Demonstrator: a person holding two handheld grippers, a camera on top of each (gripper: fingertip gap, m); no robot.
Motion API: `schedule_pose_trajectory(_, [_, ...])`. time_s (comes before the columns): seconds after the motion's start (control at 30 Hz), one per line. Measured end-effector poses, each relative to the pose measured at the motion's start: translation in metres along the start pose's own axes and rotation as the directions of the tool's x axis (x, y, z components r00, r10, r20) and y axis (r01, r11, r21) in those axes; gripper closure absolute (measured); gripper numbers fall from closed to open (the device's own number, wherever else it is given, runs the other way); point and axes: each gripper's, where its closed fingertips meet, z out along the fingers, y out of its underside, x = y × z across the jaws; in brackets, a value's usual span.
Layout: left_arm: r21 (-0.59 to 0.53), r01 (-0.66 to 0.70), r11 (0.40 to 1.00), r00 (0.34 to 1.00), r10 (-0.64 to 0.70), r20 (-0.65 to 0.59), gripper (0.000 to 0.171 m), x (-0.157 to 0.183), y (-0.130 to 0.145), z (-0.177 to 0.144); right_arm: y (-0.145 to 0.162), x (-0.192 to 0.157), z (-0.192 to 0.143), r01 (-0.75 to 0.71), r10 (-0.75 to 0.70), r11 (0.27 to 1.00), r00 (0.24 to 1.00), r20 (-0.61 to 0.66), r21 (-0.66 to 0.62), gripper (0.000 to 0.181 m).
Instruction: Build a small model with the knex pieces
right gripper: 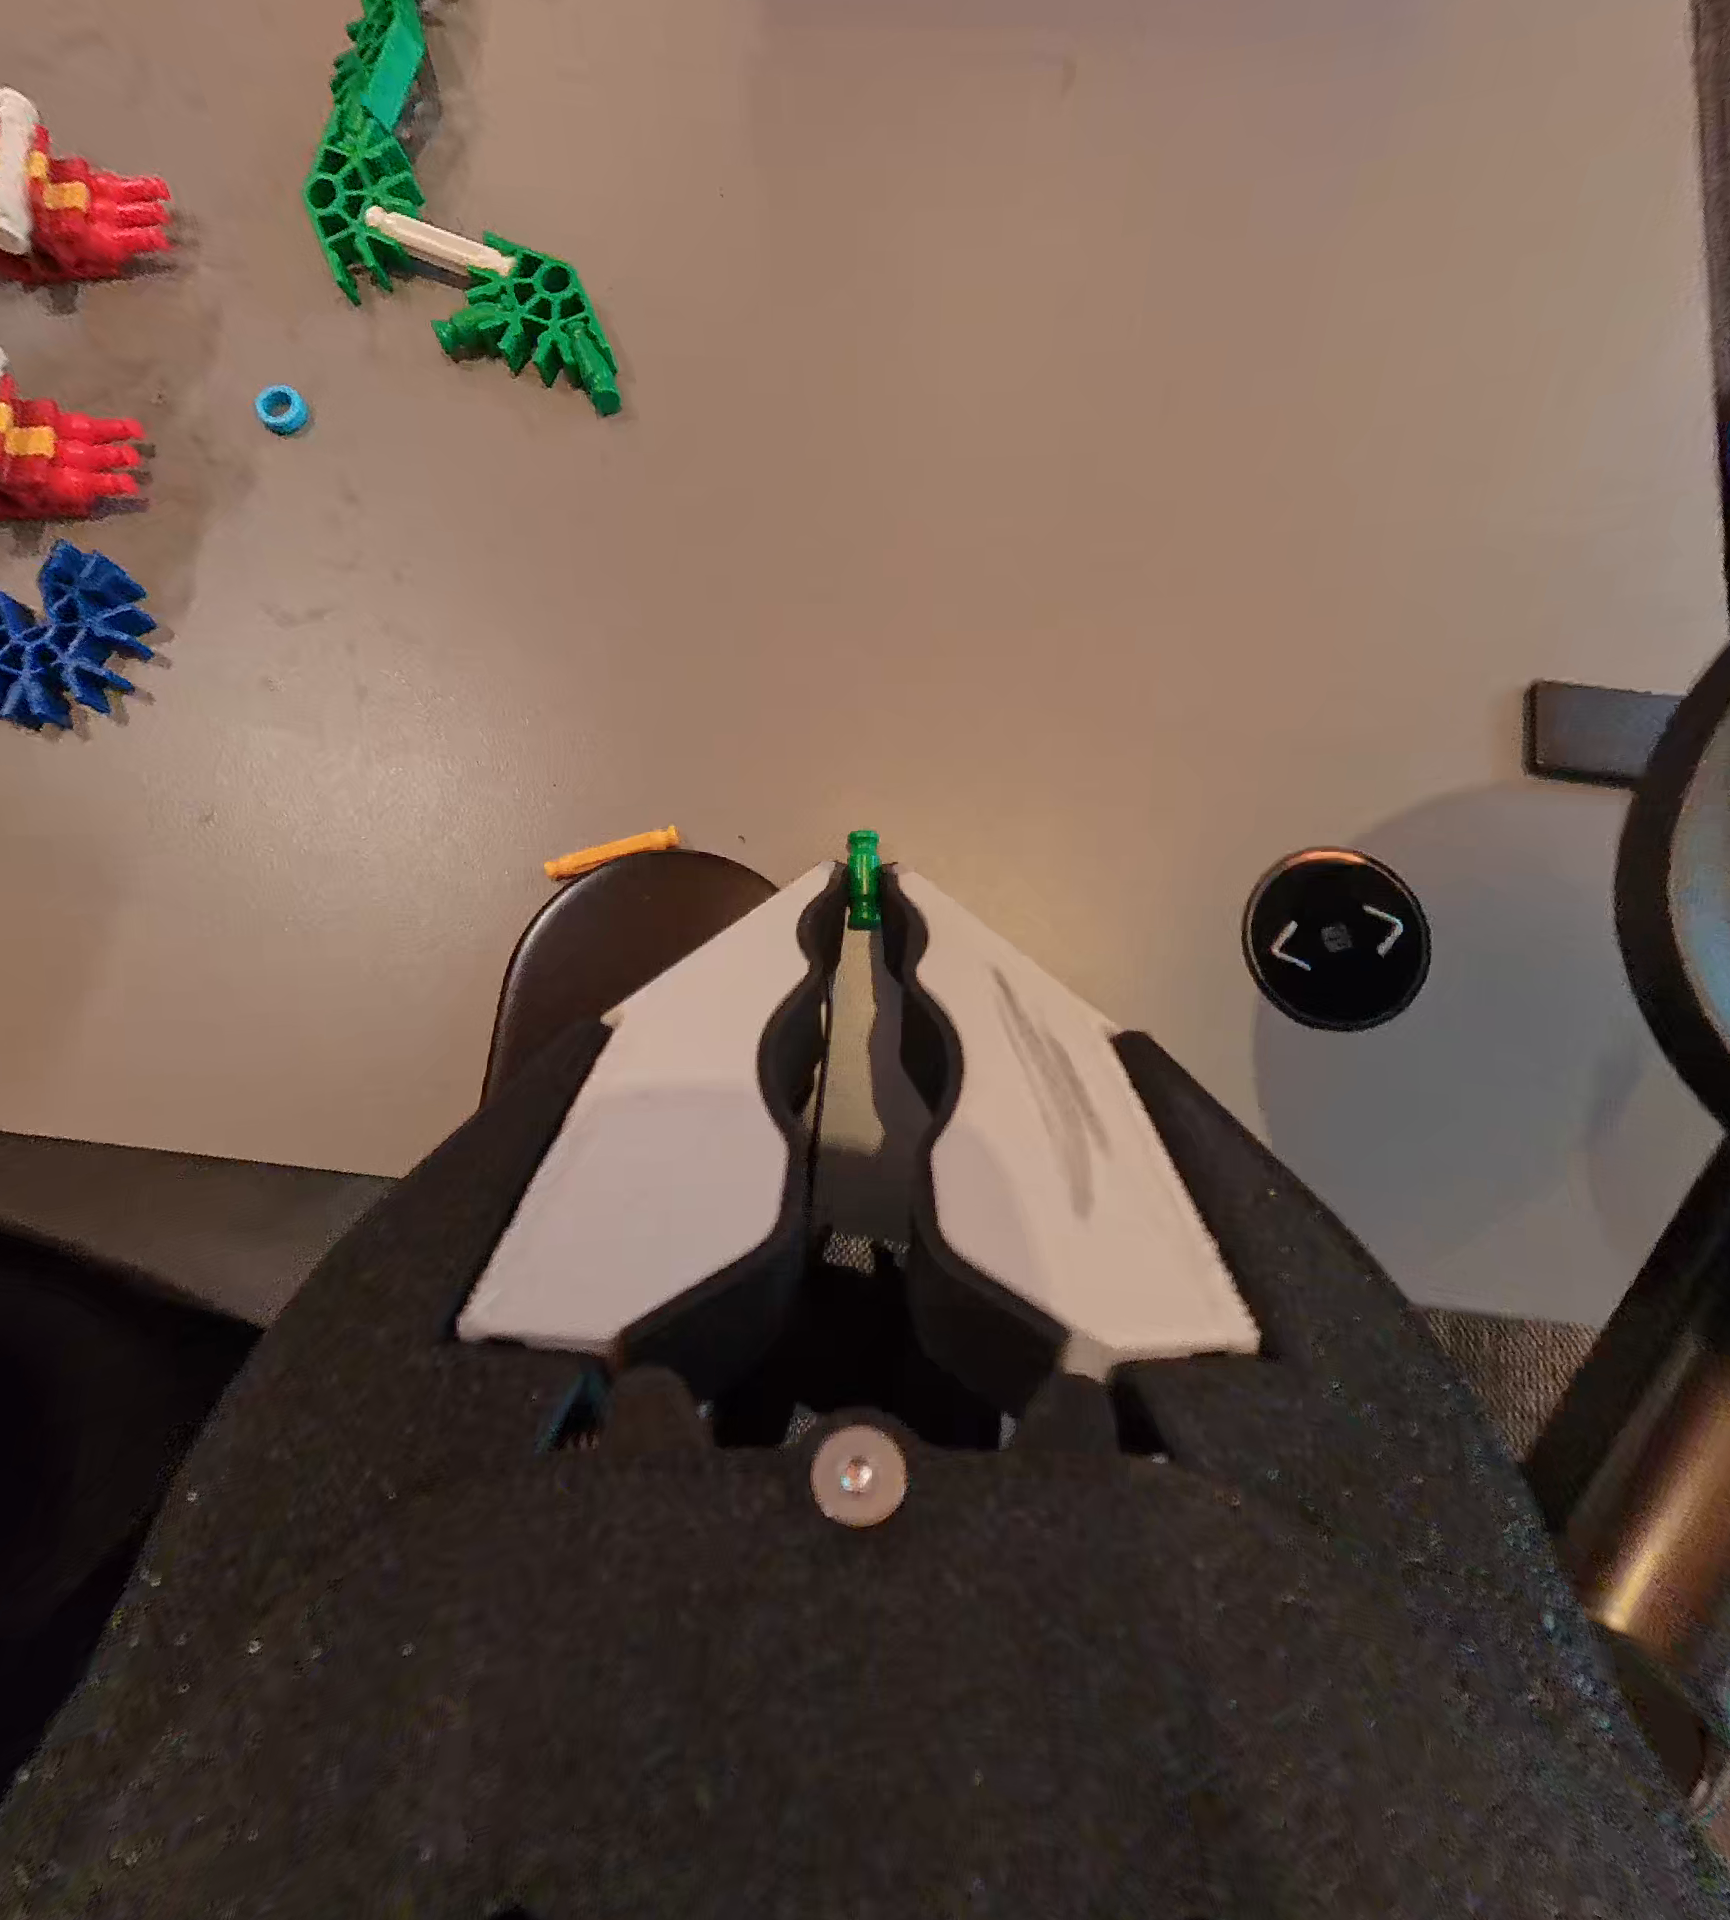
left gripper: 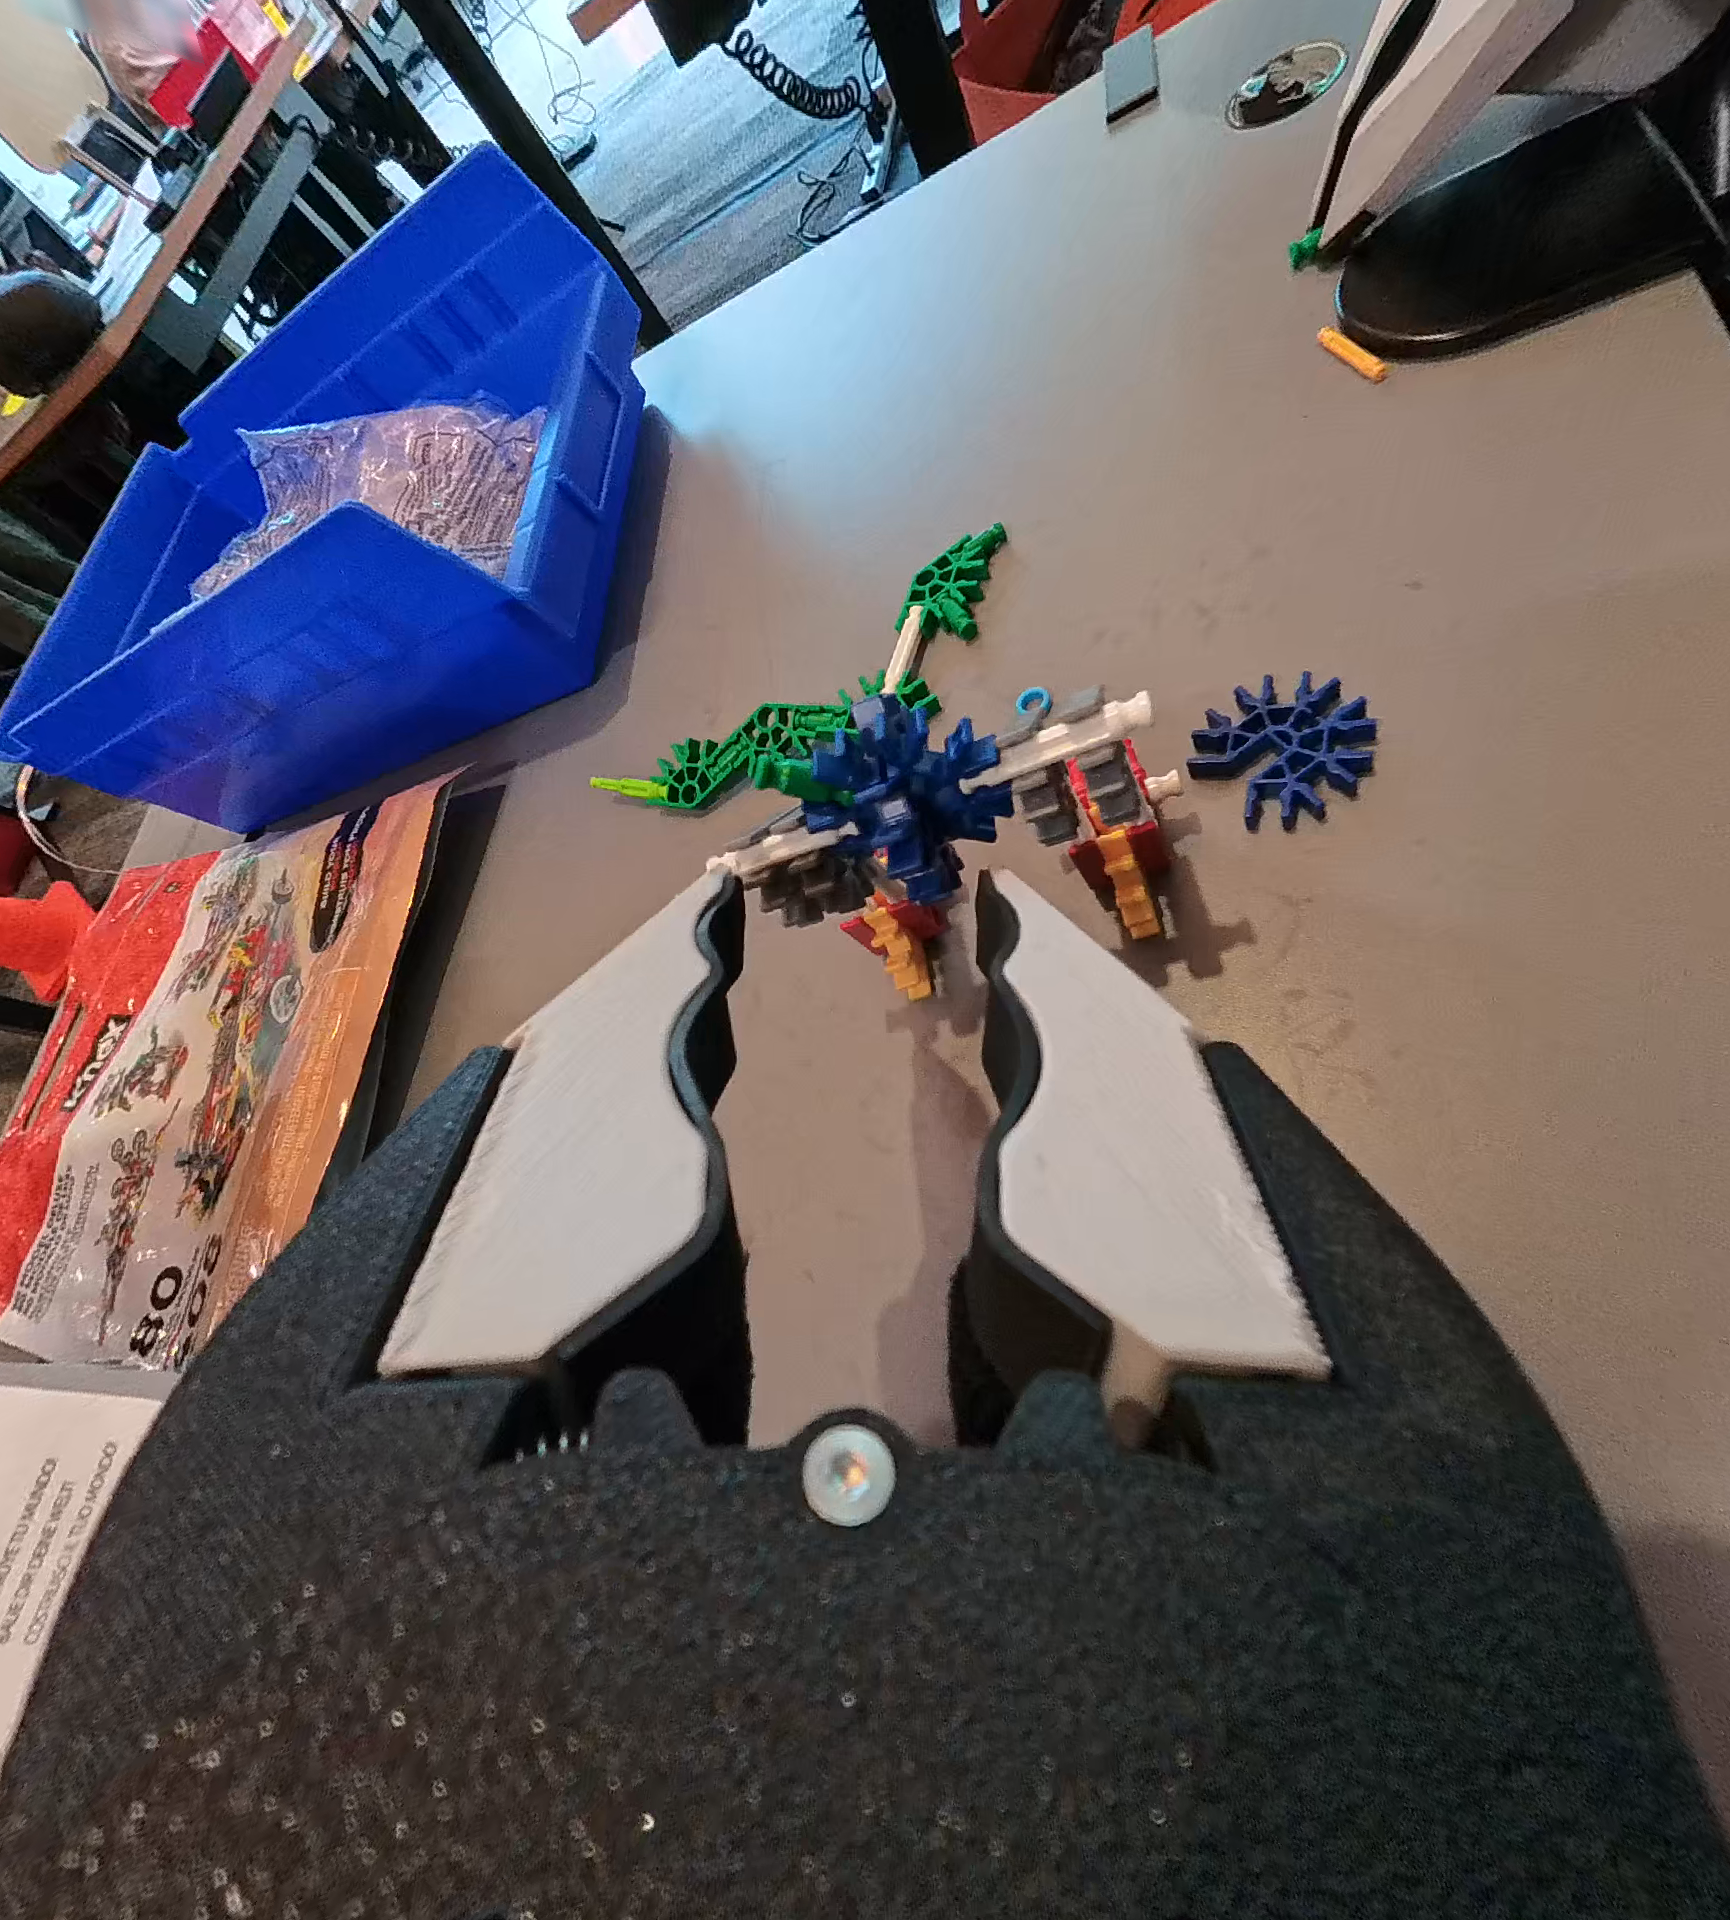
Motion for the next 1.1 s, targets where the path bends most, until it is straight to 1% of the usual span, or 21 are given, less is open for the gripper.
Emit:
schedule_pose_trajectory(0.13, [0.014, -0.021, 1.000, 1.000, 0.021, 0.010, 0.127, -0.004, -0.004, -0.003, -0.005, -0.007, 0.004, 0.056, -0.056, 0.998, 0.998, 0.034, 0.013, 0.176])
schedule_pose_trajectory(0.2, [0.030, -0.041, 0.999, 0.999, 0.041, 0.002, 0.125, -0.006, -0.006, -0.005, -0.015, -0.025, 0.004, 0.044, -0.049, 0.998, 0.992, 0.116, 0.047, 0.177])
schedule_pose_trajectory(0.3, [0.079, -0.078, 0.994, 0.996, 0.081, -0.029, 0.125, -0.007, -0.011, -0.008, -0.034, -0.056, 0.004, 0.065, -0.089, 0.991, 0.974, 0.207, 0.118, 0.176])
schedule_pose_trajectory(0.37, [0.102, -0.089, 0.991, 0.994, 0.095, -0.058, 0.122, -0.007, -0.014, -0.009, -0.048, -0.080, 0.001, 0.062, -0.111, 0.983, 0.950, 0.292, 0.171, 0.176])
schedule_pose_trajectory(0.47, [0.129, -0.112, 0.985, 0.987, 0.126, -0.098, 0.115, -0.010, -0.023, -0.010, -0.067, -0.108, -0.003, 0.063, -0.152, 0.968, 0.915, 0.373, 0.241, 0.176])
schedule_pose_trajectory(0.53, [0.122, -0.107, 0.987, 0.977, 0.127, -0.169, 0.111, -0.009, -0.025, -0.008, -0.079, -0.125, -0.008, 0.043, -0.174, 0.955, 0.883, 0.436, 0.294, 0.176])
schedule_pose_trajectory(0.57, [0.112, -0.094, 0.989, 0.969, 0.117, -0.219, 0.111, -0.007, -0.024, -0.006, -0.084, -0.132, -0.009, 0.024, -0.168, 0.953, 0.869, 0.465, 0.300, 0.176])
schedule_pose_trajectory(0.63, [0.030, -0.038, 0.999, 0.935, 0.046, -0.353, 0.114, 0.003, -0.009, -0.001, -0.091, -0.145, -0.009, 0.016, -0.184, 0.947, 0.846, 0.501, 0.321, 0.176])
schedule_pose_trajectory(0.67, [0.009, -0.030, 1.000, 0.930, 0.031, -0.366, 0.115, 0.003, -0.003, 0.002, -0.093, -0.150, -0.008, 0.021, -0.198, 0.943, 0.837, 0.510, 0.332, 0.176])
schedule_pose_trajectory(0.73, [0.032, 0.006, 0.999, 0.931, 0.006, -0.365, 0.122, 0.004, -0.007, 0.002, -0.096, -0.158, -0.006, 0.027, -0.212, 0.941, 0.826, 0.522, 0.338, 0.176])
schedule_pose_trajectory(0.77, [0.028, 0.026, 0.999, 0.934, -0.014, -0.357, 0.126, 0.004, -0.007, 0.001, -0.095, -0.160, -0.004, 0.027, -0.211, 0.942, 0.823, 0.527, 0.335, 0.176])
schedule_pose_trajectory(0.9, [-0.026, 0.089, 0.996, 0.970, -0.092, -0.225, 0.126, 0.000, -0.003, -0.002, -0.094, -0.164, 0.002, 0.010, -0.196, 0.946, 0.814, 0.547, 0.325, 0.176])
schedule_pose_trajectory(1.0, [-0.077, 0.161, 0.984, 0.982, -0.167, -0.090, 0.127, -0.004, 0.003, -0.008, -0.097, -0.166, 0.002, 0.000, -0.197, 0.942, 0.809, 0.553, 0.336, 0.176])
schedule_pose_trajectory(1.1, [-0.130, 0.236, 0.963, 0.971, -0.229, 0.067, 0.127, -0.011, 0.011, -0.015, -0.103, -0.170, -0.001, -0.008, -0.205, 0.935, 0.802, 0.561, 0.353, 0.176])
